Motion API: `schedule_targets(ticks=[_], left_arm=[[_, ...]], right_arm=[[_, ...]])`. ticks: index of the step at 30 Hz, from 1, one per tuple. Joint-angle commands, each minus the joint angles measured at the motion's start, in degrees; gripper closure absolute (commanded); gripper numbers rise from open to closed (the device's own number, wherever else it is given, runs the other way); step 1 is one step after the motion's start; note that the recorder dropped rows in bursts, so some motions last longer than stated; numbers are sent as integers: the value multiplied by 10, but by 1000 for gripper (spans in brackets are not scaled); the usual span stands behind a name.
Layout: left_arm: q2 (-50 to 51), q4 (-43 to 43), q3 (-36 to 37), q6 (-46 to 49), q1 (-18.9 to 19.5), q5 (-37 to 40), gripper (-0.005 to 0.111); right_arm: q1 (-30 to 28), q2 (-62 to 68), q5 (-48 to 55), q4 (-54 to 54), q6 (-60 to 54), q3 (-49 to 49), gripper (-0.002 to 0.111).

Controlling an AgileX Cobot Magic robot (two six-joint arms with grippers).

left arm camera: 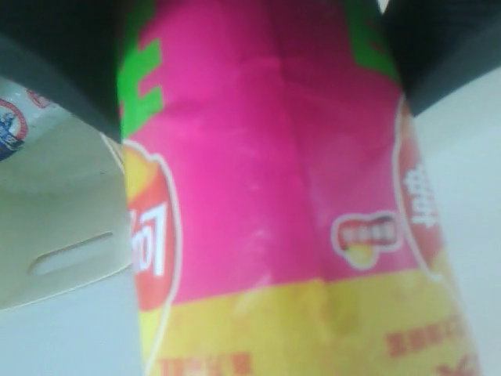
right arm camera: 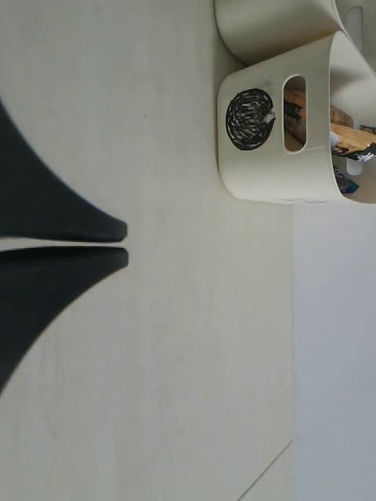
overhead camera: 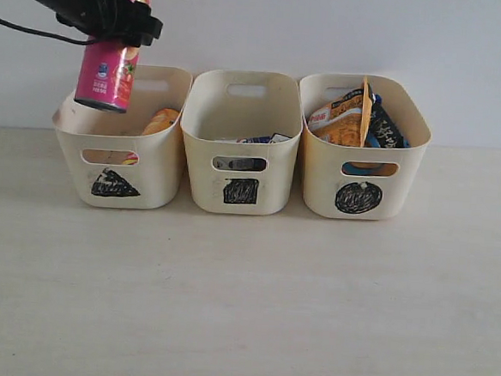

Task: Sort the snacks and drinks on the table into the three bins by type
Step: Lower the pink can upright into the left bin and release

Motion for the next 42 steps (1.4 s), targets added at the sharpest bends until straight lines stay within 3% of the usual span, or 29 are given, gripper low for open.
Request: schedule_targets(ticks=[1, 10, 20, 23, 25, 29, 31, 42], left_arm=[[47, -6, -39, -1, 14, -13, 102], [97, -4, -49, 0, 17, -70, 102], [121, 23, -49, -4, 17, -70, 101], [121, 23, -49, -4, 17, -66, 87], [121, 23, -49, -5, 17, -59, 71], [121, 23, -49, -5, 17, -44, 27], [120, 23, -49, -5, 17, -40, 12], [87, 23, -54, -6, 17, -6, 17]], right_arm=[[-5, -3, -5, -4, 0, 0, 108], [-5, -3, -5, -4, 0, 0, 108], [-5, -3, -5, -4, 0, 0, 108], [-5, -3, -5, -4, 0, 0, 108], [-5, -3, -5, -4, 0, 0, 108], [-5, -3, -5, -4, 0, 0, 108], [-5, -3, -5, -4, 0, 0, 108], [-5, -3, -5, -4, 0, 0, 108]])
